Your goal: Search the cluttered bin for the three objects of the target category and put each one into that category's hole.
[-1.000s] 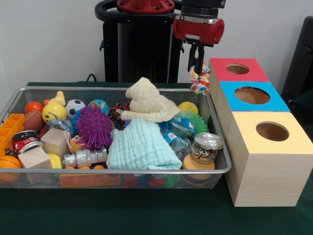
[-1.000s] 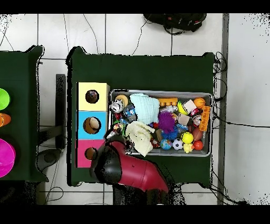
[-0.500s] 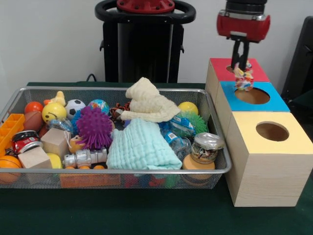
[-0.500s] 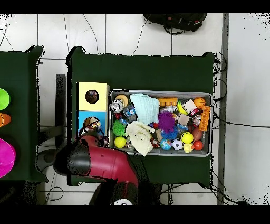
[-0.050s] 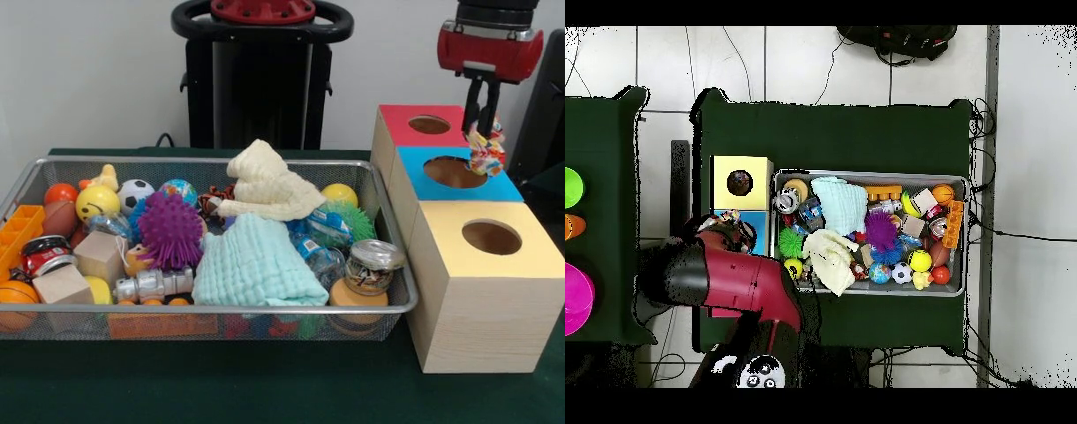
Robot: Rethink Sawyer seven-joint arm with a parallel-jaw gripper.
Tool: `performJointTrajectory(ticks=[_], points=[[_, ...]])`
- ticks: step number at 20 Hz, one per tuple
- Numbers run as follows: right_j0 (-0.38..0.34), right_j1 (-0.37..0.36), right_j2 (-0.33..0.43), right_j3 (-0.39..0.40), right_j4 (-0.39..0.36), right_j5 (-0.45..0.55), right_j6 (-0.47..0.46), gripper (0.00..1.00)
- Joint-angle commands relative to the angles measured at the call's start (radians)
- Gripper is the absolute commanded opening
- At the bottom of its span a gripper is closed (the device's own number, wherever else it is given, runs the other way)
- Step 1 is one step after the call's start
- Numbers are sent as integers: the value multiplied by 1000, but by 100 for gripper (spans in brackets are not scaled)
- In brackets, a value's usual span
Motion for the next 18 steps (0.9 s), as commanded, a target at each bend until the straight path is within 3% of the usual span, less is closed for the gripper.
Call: performJointTrajectory(ticks=[1,5,8,13,18], points=[[-83,110,-7,-107,42,-1,204,0],[-92,188,-32,-222,55,50,226,0],[-95,258,-41,-279,61,28,229,0],[-90,316,-29,-275,60,-69,212,0],[-22,327,-55,-247,91,-96,270,0]])
